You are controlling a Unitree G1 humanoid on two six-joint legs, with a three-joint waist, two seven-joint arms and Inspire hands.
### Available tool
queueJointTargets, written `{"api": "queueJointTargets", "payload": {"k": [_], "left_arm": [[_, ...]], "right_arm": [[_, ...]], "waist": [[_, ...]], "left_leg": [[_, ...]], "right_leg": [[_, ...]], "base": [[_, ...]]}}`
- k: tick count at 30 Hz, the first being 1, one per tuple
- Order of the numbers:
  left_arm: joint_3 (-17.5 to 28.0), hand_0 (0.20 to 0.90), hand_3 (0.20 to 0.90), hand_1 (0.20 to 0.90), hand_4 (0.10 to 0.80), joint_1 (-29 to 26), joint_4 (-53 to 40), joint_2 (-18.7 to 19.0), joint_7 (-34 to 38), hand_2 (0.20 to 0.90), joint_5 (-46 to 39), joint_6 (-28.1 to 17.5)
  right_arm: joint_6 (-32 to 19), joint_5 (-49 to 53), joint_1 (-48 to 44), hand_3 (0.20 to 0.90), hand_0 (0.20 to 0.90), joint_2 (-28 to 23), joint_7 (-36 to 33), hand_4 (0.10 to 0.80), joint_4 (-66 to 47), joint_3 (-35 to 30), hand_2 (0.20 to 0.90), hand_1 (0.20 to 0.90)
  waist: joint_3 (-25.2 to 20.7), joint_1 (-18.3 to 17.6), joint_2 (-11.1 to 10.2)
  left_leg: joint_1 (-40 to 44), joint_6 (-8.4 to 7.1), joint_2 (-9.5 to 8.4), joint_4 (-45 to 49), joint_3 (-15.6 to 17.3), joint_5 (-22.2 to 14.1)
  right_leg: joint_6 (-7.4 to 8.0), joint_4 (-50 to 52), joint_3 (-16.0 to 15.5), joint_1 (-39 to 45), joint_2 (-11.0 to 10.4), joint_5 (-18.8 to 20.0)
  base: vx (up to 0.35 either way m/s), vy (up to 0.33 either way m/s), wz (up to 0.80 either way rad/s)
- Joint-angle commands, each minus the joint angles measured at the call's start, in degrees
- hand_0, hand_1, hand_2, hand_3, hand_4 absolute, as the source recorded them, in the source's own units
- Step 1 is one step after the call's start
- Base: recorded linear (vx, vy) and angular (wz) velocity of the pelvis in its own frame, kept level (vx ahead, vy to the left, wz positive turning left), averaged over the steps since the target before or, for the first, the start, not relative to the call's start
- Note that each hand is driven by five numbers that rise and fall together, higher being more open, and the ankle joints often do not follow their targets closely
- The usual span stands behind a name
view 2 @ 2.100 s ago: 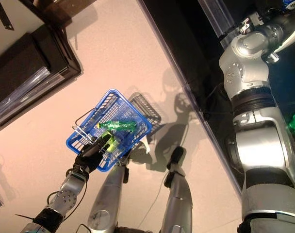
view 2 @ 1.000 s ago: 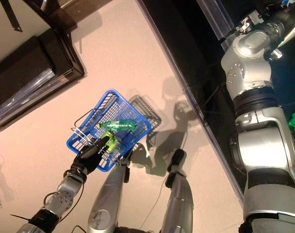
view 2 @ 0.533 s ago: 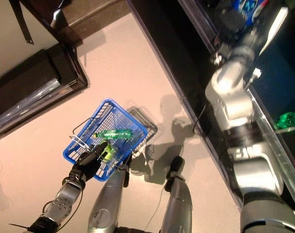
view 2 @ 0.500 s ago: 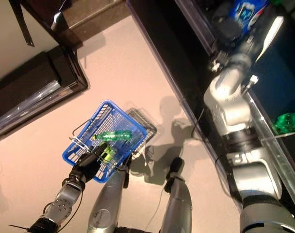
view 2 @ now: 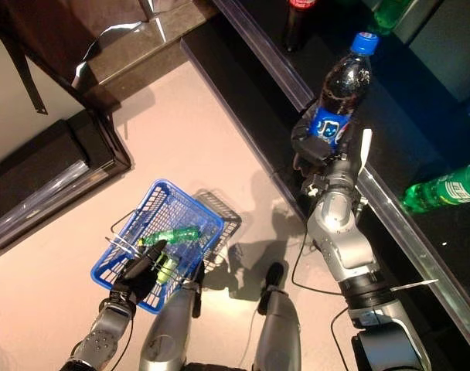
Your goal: Pick up the drink and place into the basket.
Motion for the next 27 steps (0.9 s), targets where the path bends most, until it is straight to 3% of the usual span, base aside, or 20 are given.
{"api": "queueJointTargets", "payload": {"k": [1,9,17,27], "left_arm": [[1.8,0.3,0.2,0.3,0.1,0.18,-20.03,1.29,-9.44,0.3,3.84,-7.32],[-0.69,0.3,0.2,0.3,0.1,-0.43,-29.1,2.82,-7.19,0.3,9.18,-8.15],[-2.86,0.3,0.2,0.3,0.1,-1.93,-38.55,5.54,-8.1,0.3,8.98,-6.7],[-4.43,0.3,0.2,0.3,0.1,-4.51,-46.89,7.22,-15.77,0.3,4.89,-4.57]], "right_arm": [[-9.47,-4.77,-8.98,0.2,0.3,-2.36,5.89,0.1,-18.56,-1.36,0.3,0.3],[-7.23,-2.52,-5.67,0.2,0.3,1.46,10.85,0.1,-21.89,5.64,0.3,0.3],[-6.38,-2.93,-4.48,0.2,0.3,6.42,8.02,0.1,-17.26,13.49,0.3,0.3],[-7.05,-7.79,-5.98,0.2,0.3,11.0,4.18,0.1,-9.79,19.28,0.3,0.3]], "waist": [[-5.37,-0.62,-1.32],[-6.58,0.26,-1.5],[-5.3,2.38,-0.6],[-3.84,5.13,0.64]], "left_leg": [[-0.5,2.88,-1.57,5.1,1.76,0.44],[0.82,2.95,-1.76,5.31,1.08,0.44],[0.86,3.08,-2.4,5.04,-0.5,0.98],[0.47,3.19,-3.84,5.34,-3.0,1.62]], "right_leg": [[-3.86,0.9,-1.39,7.33,3.24,-4.95],[-3.76,-0.2,-1.94,9.95,3.07,-4.78],[-3.57,-0.05,-3.57,10.71,2.47,-4.69],[-3.47,0.22,-5.81,11.44,1.54,-4.73]], "base": [[0.072,-0.012,0.03],[0.06,-0.014,0.03],[0.002,-0.005,0.11],[0.004,0.003,0.13]]}}
